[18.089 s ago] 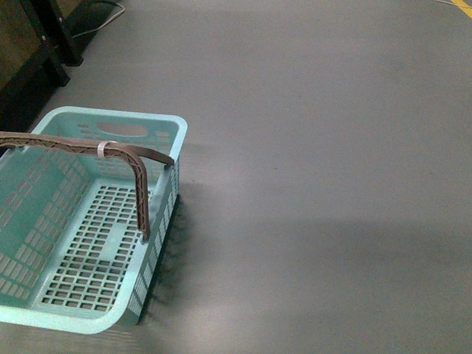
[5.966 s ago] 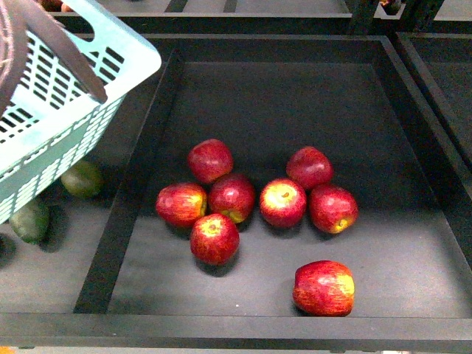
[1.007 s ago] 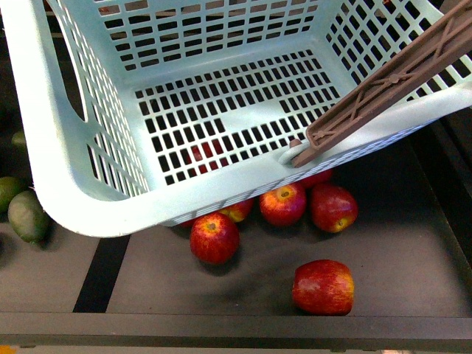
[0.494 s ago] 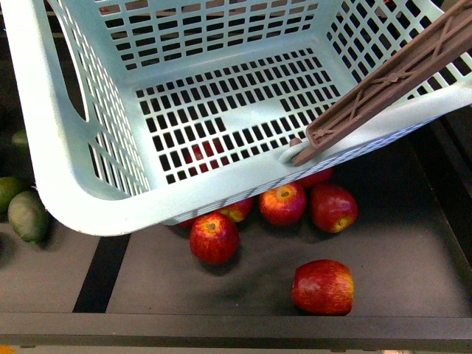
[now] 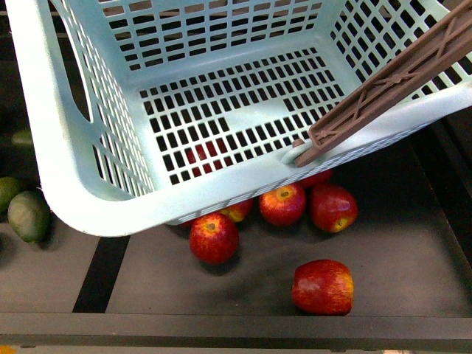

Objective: Pick lemon and mango into basket

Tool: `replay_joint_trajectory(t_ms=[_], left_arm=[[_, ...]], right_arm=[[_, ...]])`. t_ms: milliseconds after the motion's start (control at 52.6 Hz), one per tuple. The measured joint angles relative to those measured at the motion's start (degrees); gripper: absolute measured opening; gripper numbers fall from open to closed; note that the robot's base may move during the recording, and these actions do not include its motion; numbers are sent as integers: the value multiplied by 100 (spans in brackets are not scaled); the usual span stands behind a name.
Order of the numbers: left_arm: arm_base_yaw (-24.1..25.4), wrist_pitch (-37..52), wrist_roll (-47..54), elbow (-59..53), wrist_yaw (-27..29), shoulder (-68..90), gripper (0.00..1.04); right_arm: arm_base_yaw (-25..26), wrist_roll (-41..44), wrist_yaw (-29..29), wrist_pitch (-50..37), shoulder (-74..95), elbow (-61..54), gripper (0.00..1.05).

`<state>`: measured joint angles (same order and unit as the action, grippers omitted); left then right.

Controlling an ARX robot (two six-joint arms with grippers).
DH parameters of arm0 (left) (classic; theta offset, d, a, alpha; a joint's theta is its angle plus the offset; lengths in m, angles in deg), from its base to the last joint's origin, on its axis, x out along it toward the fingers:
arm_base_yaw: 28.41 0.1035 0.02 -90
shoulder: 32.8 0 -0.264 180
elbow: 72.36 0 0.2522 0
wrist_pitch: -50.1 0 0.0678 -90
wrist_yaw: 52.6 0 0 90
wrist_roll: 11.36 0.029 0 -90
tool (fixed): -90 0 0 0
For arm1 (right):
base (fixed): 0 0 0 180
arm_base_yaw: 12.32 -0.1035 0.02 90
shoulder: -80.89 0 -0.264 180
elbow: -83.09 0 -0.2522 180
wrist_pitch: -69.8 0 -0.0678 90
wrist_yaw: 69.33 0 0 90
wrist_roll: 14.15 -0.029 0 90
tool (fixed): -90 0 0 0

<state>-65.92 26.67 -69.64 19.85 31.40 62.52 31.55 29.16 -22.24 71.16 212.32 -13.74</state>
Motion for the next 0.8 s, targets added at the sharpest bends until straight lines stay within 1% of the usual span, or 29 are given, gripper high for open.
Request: replay_joint_trajectory(t_ms=[57,209,285,342,418,437,494,589,722,798], left_arm=[[2,0,0,0,0,0,6],[0,0,0,0,0,0,6],[0,0,0,0,0,0,6],[2,0,0,0,0,0,6],[2,0,0,0,0,0,6],[0,0,0,0,0,0,6],[2,0,0,0,-2,0,6],[0,0,0,0,-2,0,6],[2,0,0,0,0,0,6],[2,0,0,0,2,0,6]], right_arm=[[57,-284,-450,-85,-490,-260,59],[116,-890,-1349,-302,-1604,-925,59],[101,-1139,-1679,-450,-2124,-1272,59],[31,-1482,-1932,-673,-2625,-1615,59],[-120,-1899,-2092,-1056,-3202,-2006,59],[-153,-1989,-2100,-1091,-3296,-2070,59],[-439,-2706,-2168,-1681,-3908,-2470,59],[-826,-3340,-2100,-2092,-4465,-2804,59],[-1633,-4013,-1657,-2391,-5115,-3136,59],[-2208,-4360,-1193,-2490,-5305,-3171,59]])
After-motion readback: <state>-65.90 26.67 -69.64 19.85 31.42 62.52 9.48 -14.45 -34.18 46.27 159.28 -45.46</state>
